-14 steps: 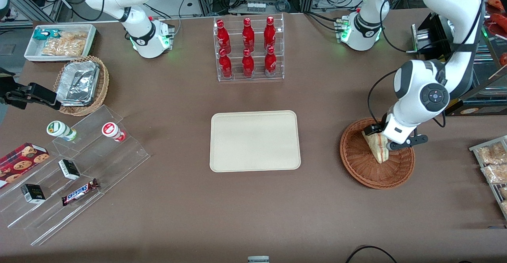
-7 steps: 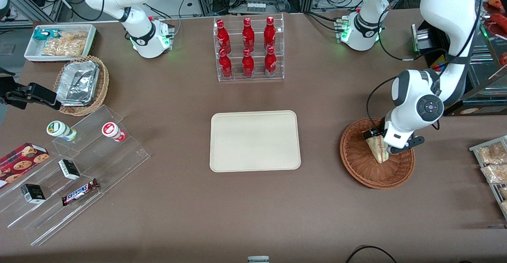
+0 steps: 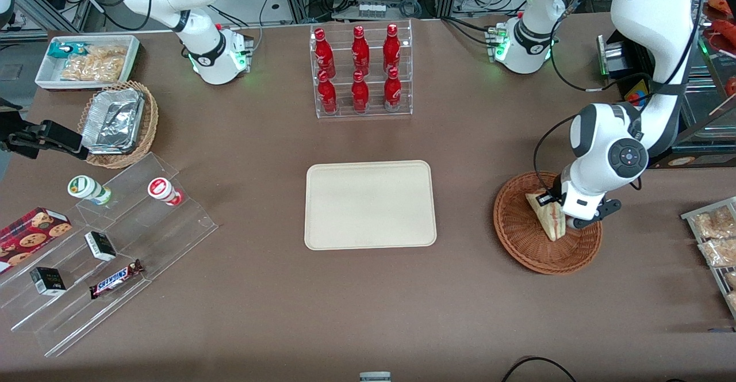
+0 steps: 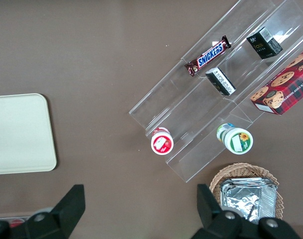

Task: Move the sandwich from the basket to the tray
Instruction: 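Close the left gripper on the sandwich wedge and lift it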

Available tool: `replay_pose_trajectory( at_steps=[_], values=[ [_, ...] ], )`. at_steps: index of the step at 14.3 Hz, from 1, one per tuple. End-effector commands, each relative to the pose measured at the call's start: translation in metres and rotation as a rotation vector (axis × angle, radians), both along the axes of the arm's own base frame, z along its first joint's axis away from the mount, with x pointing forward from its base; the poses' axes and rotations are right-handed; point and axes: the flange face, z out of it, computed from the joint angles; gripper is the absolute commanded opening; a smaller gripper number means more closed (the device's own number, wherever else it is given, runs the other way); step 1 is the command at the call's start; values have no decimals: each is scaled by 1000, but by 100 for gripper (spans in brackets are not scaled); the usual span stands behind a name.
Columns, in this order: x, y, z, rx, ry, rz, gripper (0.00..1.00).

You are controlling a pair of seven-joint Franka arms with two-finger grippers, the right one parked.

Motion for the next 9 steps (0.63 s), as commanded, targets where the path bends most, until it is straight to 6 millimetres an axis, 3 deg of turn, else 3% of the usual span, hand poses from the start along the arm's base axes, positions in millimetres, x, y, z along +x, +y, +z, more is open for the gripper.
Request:
replay_pose_trajectory(
  at_steps=[1, 3, 4, 5, 7, 9],
  values=[
    [11, -5, 27, -6, -56, 8, 7],
    [14, -22, 47, -11, -67, -6, 8],
    [11, -51, 60, -13, -50, -36, 8],
    [12, -65, 73, -10, -42, -29, 8],
    [9, -125, 96, -12, -36, -65, 8],
    [-8, -191, 102, -17, -42, -118, 8]
  ],
)
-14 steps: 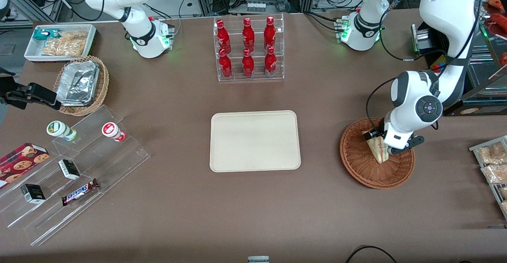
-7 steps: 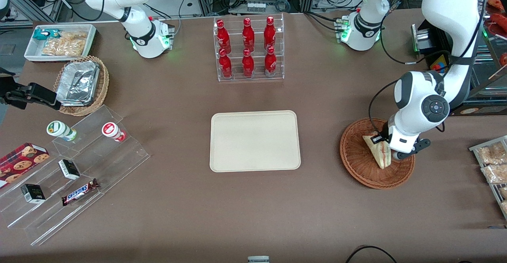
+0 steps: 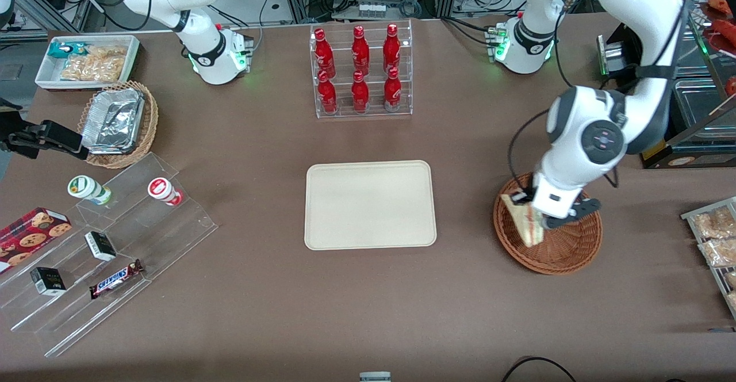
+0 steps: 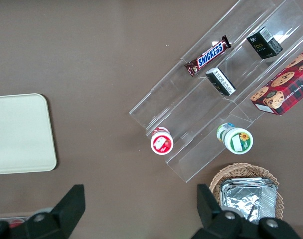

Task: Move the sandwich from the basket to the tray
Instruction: 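Carry the sandwich to the cream tray and lower it onto the tray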

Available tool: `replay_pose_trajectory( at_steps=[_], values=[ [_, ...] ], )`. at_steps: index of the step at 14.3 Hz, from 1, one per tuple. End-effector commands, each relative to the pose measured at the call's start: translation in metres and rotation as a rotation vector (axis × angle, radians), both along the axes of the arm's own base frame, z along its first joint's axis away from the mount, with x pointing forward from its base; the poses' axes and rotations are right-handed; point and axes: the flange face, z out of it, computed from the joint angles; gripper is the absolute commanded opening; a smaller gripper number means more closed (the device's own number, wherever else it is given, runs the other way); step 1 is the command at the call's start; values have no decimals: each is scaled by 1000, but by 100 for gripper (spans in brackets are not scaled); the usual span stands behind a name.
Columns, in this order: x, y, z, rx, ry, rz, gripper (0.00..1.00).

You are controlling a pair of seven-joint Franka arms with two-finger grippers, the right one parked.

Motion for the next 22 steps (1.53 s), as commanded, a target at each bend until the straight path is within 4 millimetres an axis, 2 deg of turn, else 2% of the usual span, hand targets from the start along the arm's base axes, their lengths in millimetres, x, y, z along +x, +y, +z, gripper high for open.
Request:
replay_pose_trajectory(
  at_steps=[1, 4, 7, 9, 11, 13, 15, 16, 17, 18, 19, 21, 22],
  values=[
    [-20, -84, 9, -7, -2, -56, 9],
    [-43, -185, -5, -23, -4, -156, 9],
    [-56, -268, -37, -50, 11, -216, 9],
    [-67, -308, -65, -54, 26, -238, 10],
    [-73, -321, -81, -49, 38, -250, 11],
    [-69, -324, -92, -35, 31, -261, 14],
    [-67, -336, -102, -40, 30, -256, 23],
    [-64, -338, -101, -44, 25, -249, 44],
    [-63, -337, -98, -42, 22, -249, 83],
    [-60, -334, -95, -31, 11, -248, 100],
    [-50, -325, -87, -16, -7, -228, 100],
    [-39, -320, -60, -13, -35, -216, 100],
    [-25, -307, -41, -10, -66, -191, 100]
  ],
)
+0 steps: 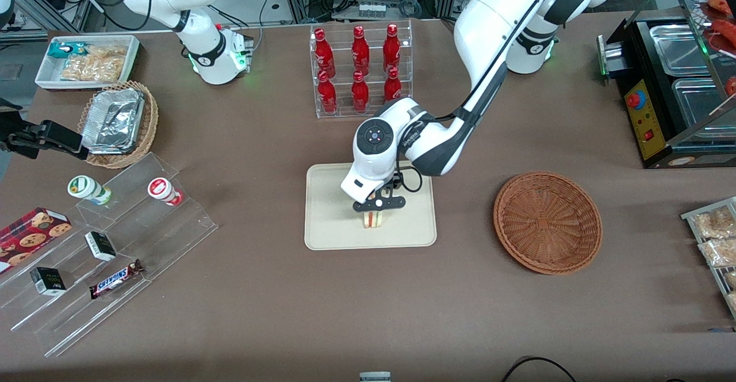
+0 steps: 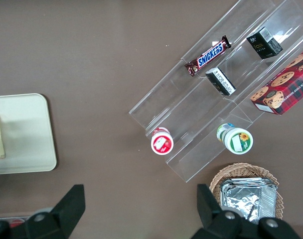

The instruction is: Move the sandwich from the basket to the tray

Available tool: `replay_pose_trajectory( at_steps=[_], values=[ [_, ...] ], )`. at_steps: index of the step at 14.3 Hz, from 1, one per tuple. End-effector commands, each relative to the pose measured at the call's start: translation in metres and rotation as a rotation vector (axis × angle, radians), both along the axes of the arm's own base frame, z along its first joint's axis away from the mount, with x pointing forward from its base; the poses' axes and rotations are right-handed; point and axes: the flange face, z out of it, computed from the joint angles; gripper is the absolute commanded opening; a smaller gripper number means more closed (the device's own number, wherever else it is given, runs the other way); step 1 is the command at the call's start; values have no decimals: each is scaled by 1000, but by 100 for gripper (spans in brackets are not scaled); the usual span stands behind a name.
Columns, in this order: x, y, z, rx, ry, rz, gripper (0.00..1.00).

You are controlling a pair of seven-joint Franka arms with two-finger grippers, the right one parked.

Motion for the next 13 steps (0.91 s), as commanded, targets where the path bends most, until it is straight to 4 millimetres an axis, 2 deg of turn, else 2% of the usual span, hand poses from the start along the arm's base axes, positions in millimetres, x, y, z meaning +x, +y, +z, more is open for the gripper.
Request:
replay_pose_trajectory(
  at_steps=[1, 3, 6, 10, 13],
  values=[
    [19, 20, 56, 24, -66, 49, 100],
    [31, 52, 104, 53, -85, 87, 100],
    [53, 129, 167, 90, -77, 143, 100],
    [61, 252, 223, 95, -8, 79, 100],
    [51, 343, 258, 88, 92, -10, 100]
  ],
)
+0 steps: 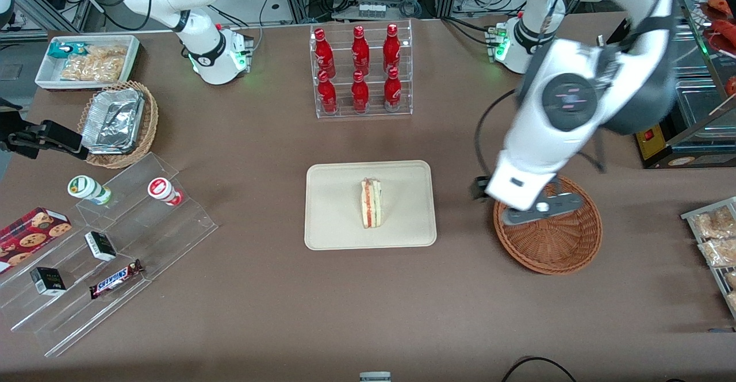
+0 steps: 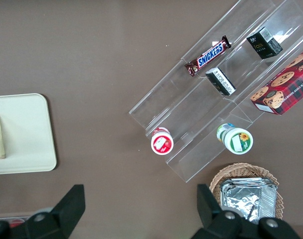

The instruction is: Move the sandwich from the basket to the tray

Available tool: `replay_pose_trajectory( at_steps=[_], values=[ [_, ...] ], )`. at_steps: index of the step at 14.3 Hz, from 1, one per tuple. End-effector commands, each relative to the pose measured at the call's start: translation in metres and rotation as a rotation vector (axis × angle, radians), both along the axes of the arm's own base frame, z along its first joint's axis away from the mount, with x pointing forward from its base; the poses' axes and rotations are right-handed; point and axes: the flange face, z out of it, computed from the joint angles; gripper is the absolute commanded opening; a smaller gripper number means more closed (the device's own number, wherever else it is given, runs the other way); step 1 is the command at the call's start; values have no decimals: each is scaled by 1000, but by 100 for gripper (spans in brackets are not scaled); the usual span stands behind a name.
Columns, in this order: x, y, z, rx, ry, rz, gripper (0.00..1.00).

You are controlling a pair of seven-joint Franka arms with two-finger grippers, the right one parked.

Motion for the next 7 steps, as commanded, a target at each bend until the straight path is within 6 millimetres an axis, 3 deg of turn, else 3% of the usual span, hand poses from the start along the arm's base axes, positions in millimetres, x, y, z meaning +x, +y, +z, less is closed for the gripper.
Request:
replay_pose_trajectory(
  at_steps=[1, 5, 7],
  values=[
    [-25, 71, 31, -14, 83, -58, 100],
    [-58, 148, 73, -19, 146, -122, 100],
    [-79, 158, 82, -13, 139, -118, 100]
  ],
)
